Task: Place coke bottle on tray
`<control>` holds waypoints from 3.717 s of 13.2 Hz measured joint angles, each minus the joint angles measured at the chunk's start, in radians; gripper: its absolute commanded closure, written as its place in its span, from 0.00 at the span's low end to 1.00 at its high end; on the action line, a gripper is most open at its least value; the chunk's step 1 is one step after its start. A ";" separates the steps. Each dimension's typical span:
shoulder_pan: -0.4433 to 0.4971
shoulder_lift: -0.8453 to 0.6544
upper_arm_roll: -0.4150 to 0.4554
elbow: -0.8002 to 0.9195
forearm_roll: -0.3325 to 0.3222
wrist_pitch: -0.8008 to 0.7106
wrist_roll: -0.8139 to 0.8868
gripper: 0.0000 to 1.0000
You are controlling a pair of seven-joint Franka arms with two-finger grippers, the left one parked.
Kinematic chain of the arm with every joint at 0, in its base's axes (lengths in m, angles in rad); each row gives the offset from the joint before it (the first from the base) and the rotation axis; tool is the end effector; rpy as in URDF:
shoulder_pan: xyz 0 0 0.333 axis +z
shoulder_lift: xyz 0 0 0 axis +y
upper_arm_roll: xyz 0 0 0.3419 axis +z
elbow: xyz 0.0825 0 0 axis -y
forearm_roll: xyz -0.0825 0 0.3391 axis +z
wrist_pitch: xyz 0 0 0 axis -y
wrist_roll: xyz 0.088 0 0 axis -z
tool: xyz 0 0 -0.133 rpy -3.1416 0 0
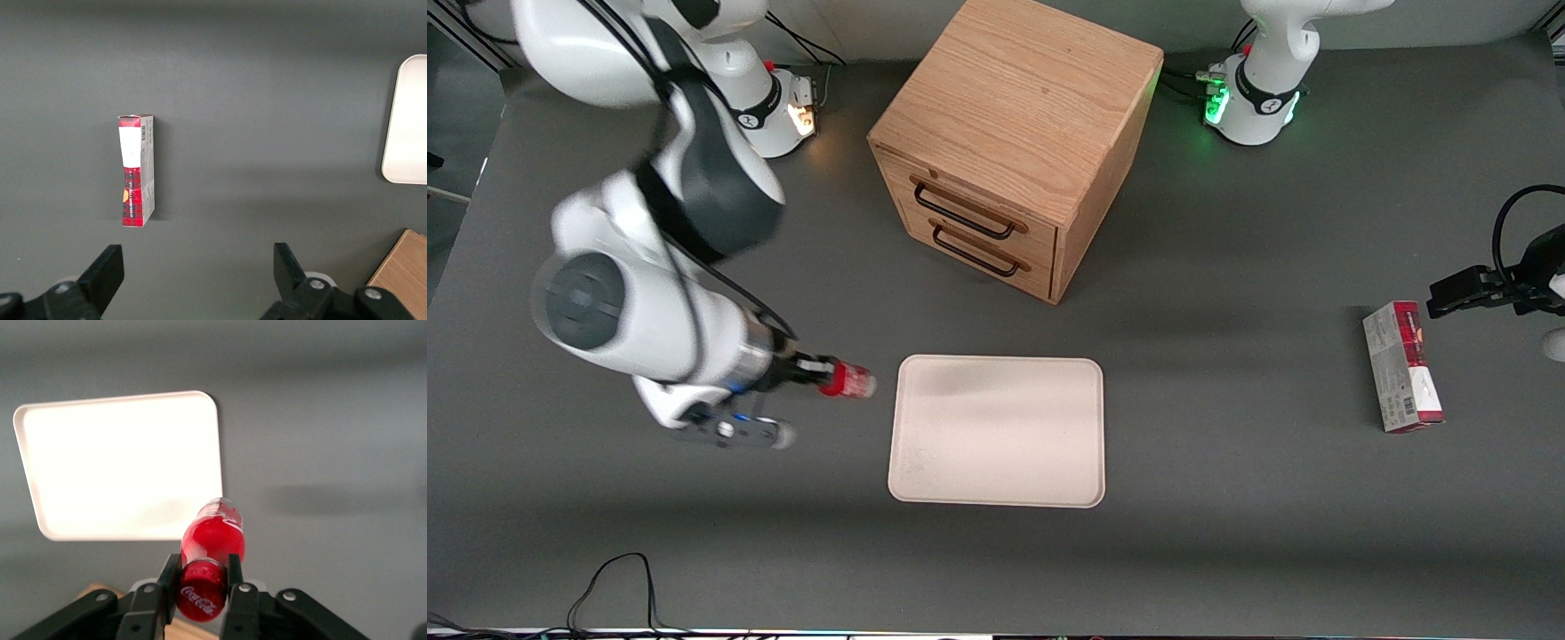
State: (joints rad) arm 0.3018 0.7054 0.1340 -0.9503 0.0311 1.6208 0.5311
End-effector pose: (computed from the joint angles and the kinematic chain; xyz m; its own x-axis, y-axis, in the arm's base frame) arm 0.6575 0.2735 0.4604 0.9887 -0.1232 -0.0858 -0.1306 -0.9877 -0.0858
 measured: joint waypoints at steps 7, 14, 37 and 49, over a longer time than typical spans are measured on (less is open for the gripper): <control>0.060 0.188 0.000 0.013 -0.088 0.282 0.120 1.00; 0.059 0.219 -0.004 0.026 -0.108 0.321 0.121 0.04; -0.128 -0.730 -0.132 -0.876 -0.019 0.125 -0.444 0.00; -0.031 -0.817 -0.317 -0.826 0.030 -0.052 -0.550 0.00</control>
State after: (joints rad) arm 0.2711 -0.1115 -0.1827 -1.7760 0.0608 1.5690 -0.0189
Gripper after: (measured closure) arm 0.000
